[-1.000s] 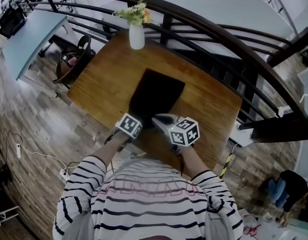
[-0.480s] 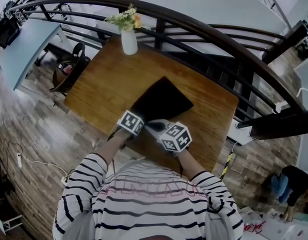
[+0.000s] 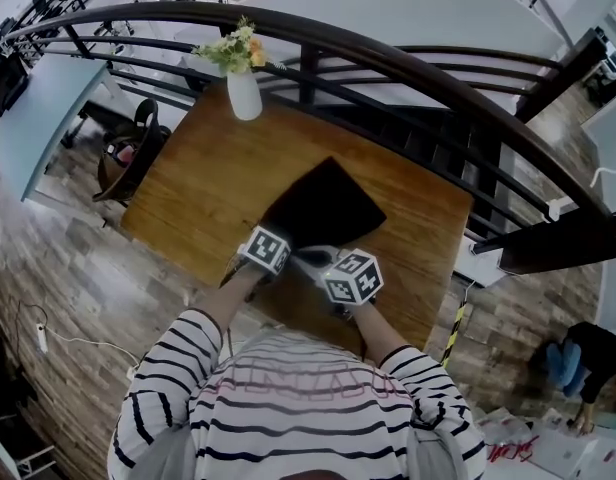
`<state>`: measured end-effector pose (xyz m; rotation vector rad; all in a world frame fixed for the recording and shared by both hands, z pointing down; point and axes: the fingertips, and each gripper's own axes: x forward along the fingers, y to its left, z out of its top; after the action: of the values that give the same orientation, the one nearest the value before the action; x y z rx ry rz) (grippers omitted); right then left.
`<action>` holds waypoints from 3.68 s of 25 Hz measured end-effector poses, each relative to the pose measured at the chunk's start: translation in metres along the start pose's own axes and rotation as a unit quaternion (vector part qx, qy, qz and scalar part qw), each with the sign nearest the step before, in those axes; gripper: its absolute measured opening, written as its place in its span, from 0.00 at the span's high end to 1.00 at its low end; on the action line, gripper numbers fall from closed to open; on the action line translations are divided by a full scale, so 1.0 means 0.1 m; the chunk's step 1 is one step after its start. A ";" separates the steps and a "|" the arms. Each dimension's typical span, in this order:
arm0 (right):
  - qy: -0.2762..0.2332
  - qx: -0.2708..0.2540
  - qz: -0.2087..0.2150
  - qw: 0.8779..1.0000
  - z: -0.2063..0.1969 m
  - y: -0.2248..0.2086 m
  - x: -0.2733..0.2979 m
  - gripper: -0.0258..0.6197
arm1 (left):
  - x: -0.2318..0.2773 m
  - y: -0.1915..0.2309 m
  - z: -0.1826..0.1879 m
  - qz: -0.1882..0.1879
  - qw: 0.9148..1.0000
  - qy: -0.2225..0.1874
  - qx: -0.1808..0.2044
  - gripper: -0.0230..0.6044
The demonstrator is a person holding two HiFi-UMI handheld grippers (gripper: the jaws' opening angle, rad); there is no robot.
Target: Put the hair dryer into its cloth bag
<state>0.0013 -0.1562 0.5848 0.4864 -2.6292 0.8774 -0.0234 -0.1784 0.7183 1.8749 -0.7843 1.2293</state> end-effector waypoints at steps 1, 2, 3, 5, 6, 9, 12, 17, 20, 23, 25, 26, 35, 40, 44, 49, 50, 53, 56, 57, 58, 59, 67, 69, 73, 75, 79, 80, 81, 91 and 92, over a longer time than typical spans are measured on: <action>-0.001 0.005 0.003 1.000 -0.01 -0.02 0.00 0.94 | 0.00 0.01 0.01 0.004 1.000 0.004 -0.002 0.71; -0.001 0.009 0.008 1.000 -0.02 -0.03 0.00 0.94 | 0.00 0.02 0.01 0.008 1.000 0.008 -0.004 0.71; 0.000 0.011 0.012 1.000 -0.03 -0.03 0.01 0.94 | 0.00 0.02 0.03 0.009 1.000 0.010 -0.006 0.71; 0.003 0.010 0.020 1.000 -0.06 -0.03 0.03 0.94 | 0.01 0.00 0.06 0.006 1.000 0.011 -0.010 0.71; 0.002 0.011 0.021 1.000 -0.07 -0.04 0.05 0.94 | 0.01 0.00 0.06 0.004 1.000 0.010 -0.013 0.71; -0.001 0.017 0.022 1.000 -0.08 -0.05 0.08 0.94 | -0.02 -0.01 0.06 -0.007 1.000 -0.007 -0.028 0.70; 0.002 0.017 0.024 1.000 -0.09 -0.05 0.09 0.94 | -0.02 -0.03 0.05 -0.002 0.999 -0.028 -0.040 0.70; 0.004 0.021 0.018 1.000 -0.13 -0.06 0.08 0.94 | -0.13 -0.04 0.07 0.054 0.997 -0.060 0.009 0.46; 0.007 0.024 0.016 1.000 -0.16 -0.07 0.11 0.94 | -0.21 -0.05 0.21 0.065 0.990 -0.119 0.047 0.33; 0.013 0.022 0.017 1.000 -0.19 -0.03 0.16 0.94 | -0.28 -0.01 0.13 0.065 0.989 -0.126 0.036 0.32; 0.020 0.019 0.018 0.999 -0.22 0.00 0.20 0.94 | -0.33 0.04 0.05 0.065 0.989 -0.131 0.023 0.31; 0.023 0.019 0.018 0.999 -0.24 0.02 0.22 0.94 | -0.36 0.05 0.02 0.065 0.989 -0.134 0.020 0.31; 0.042 0.020 0.012 0.999 -0.43 0.11 0.28 0.94 | -0.60 -0.06 -0.39 0.033 0.988 -0.152 0.015 0.32; 0.044 0.022 0.007 0.999 -0.49 0.11 0.28 0.94 | -0.65 -0.21 -0.63 0.004 0.990 -0.138 0.037 0.39; 0.046 0.019 0.004 0.999 -0.50 0.14 0.25 0.94 | -0.58 -0.31 -0.87 0.006 0.992 -0.103 0.075 0.43; 0.046 0.019 0.005 0.999 -0.52 0.20 0.23 0.94 | -0.42 -0.33 -0.97 0.014 0.993 -0.090 0.078 0.46; 0.046 0.018 0.005 0.999 -0.51 0.20 0.23 0.94 | -0.40 -0.33 -0.95 0.012 0.993 -0.090 0.076 0.50; 0.045 0.018 0.006 0.999 -0.50 0.19 0.22 0.94 | -0.35 -0.34 -0.90 0.001 0.994 -0.082 0.077 0.55; 0.046 0.017 0.009 0.999 -0.52 0.22 0.21 0.94 | -0.35 -0.33 -0.89 0.003 0.994 -0.075 0.079 0.56; 0.047 0.015 0.011 0.999 -0.53 0.23 0.21 0.94 | -0.36 -0.33 -0.89 0.001 0.994 -0.075 0.075 0.58; 0.048 0.014 0.013 0.999 -0.53 0.24 0.21 0.94 | -0.35 -0.34 -0.88 -0.005 0.995 -0.076 0.069 0.58; 0.049 0.012 0.015 0.999 -0.54 0.26 0.22 0.94 | -0.35 -0.35 -0.87 -0.012 0.995 -0.076 0.062 0.58; 0.055 0.001 0.028 0.998 -0.54 0.31 0.21 0.94 | -0.35 -0.36 -0.55 -0.022 0.994 -0.102 0.043 0.59; 0.056 -0.001 0.028 0.998 -0.54 0.32 0.22 0.94 | -0.36 -0.32 -0.42 -0.018 0.993 -0.107 0.046 0.60; 0.054 0.007 0.020 0.998 -0.53 0.26 0.21 0.94 | -0.33 -0.21 -0.21 -0.008 0.993 -0.109 0.052 0.60; 0.055 0.007 0.018 0.998 -0.53 0.24 0.19 0.94 | -0.29 -0.20 -0.17 -0.008 0.993 -0.106 0.053 0.60; 0.056 0.010 0.015 0.998 -0.56 0.21 0.21 0.94 | -0.24 -0.18 -0.17 -0.009 0.993 -0.104 0.053 0.59; 0.055 0.009 0.011 0.998 -0.55 0.20 0.23 0.94 | -0.24 -0.16 -0.17 -0.008 0.993 -0.107 0.056 0.59; 0.054 0.007 0.005 0.999 -0.55 0.19 0.25 0.94 | -0.23 -0.14 -0.17 -0.006 0.992 -0.112 0.060 0.58; 0.057 -0.024 -0.091 0.994 -0.55 0.05 0.23 0.73 | -0.42 -0.09 -0.27 0.040 0.988 -0.140 0.059 0.52; 0.056 -0.029 -0.100 0.993 -0.56 0.05 0.21 0.72 | -0.46 -0.09 -0.31 0.043 0.987 -0.145 0.054 0.51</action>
<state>-0.0088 -0.1218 0.6330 0.6522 -2.4454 0.7403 -0.0469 -0.1434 0.6816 2.1598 -0.9777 1.0830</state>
